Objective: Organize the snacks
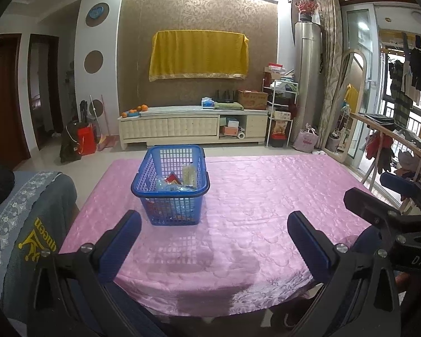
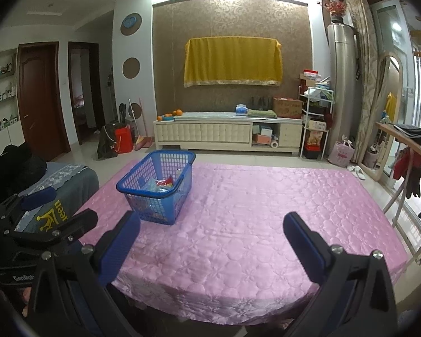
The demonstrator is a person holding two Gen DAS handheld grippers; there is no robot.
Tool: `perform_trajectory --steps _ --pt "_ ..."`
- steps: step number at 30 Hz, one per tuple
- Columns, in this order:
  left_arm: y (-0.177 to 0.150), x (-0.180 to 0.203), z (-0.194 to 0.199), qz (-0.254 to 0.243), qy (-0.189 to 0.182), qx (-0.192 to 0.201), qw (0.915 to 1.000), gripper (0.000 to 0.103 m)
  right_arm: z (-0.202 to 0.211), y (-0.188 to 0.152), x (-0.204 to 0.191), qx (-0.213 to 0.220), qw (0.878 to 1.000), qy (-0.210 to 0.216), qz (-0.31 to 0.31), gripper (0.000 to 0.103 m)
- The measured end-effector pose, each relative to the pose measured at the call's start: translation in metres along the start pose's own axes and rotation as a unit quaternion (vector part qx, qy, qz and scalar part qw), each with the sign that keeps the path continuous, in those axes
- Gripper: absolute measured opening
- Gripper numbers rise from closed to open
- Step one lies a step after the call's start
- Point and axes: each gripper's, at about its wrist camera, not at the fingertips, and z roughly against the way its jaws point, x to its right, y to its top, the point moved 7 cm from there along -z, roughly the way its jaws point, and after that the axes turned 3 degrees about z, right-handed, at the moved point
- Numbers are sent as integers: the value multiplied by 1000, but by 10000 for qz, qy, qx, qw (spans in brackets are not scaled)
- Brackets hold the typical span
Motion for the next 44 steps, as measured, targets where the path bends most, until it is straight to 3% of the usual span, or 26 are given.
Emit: perform_trajectory --steps 44 --pt "-4 -2 11 193 -58 51 9998 103 6 -2 -2 -115 9999 27 51 103"
